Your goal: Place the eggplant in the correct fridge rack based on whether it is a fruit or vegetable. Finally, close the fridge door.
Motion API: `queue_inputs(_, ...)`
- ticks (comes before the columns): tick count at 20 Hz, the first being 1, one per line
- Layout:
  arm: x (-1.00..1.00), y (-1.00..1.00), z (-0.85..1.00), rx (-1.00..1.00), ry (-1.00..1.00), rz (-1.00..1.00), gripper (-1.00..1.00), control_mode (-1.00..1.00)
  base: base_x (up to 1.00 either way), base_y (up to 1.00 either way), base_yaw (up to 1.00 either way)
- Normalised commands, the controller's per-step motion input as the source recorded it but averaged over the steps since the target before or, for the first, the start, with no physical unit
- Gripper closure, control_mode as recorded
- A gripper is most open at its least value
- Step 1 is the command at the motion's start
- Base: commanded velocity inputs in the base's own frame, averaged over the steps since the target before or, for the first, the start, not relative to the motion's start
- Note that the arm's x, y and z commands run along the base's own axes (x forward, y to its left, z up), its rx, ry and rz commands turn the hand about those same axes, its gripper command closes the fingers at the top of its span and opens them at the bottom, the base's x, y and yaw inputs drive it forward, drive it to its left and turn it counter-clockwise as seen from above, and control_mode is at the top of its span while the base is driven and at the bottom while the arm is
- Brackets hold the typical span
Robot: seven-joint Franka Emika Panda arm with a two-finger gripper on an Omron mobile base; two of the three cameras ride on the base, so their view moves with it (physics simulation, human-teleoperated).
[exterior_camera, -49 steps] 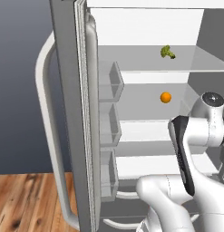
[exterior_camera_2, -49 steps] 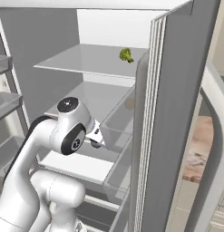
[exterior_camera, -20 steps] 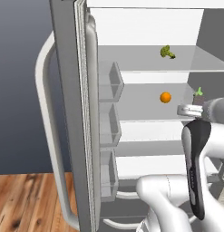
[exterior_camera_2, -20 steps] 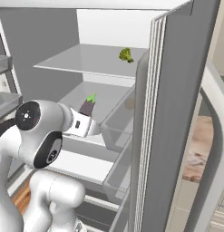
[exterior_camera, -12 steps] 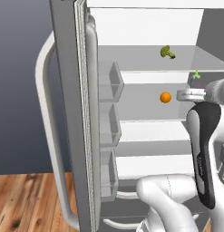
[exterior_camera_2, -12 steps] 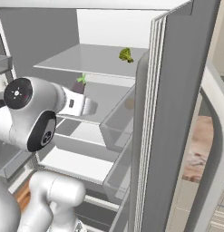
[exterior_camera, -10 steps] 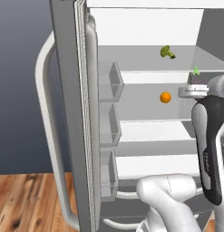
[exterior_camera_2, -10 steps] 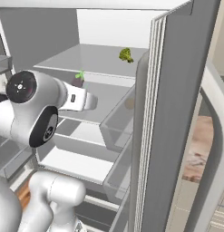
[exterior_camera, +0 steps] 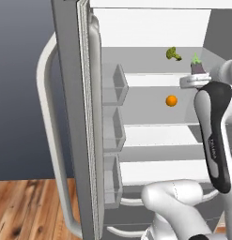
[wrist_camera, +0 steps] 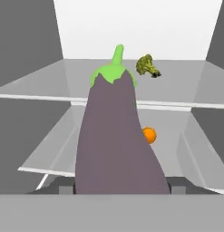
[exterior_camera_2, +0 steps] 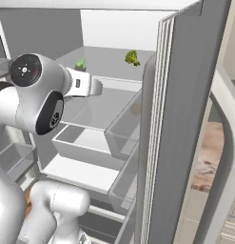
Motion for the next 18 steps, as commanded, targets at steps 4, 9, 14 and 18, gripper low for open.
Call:
queue_inputs(4, 0.65, 0.0, 0.31, -0.04, -0.09, 0.0, 1.0, -1.0, 0.0, 0.0, 0.0)
queue_inputs(9, 0.73, 0.0, 0.14, -0.08, -0.03, 0.0, 1.0, -1.0, 0.0, 0.0, 0.0)
queue_inputs(14, 0.68, 0.0, 0.0, -0.07, 0.0, 0.0, 1.0, -1.0, 0.0, 0.0, 0.0)
queue_inputs(18, 0.56, 0.0, 0.0, -0.06, 0.0, 0.0, 1.0, -1.0, 0.0, 0.0, 0.0)
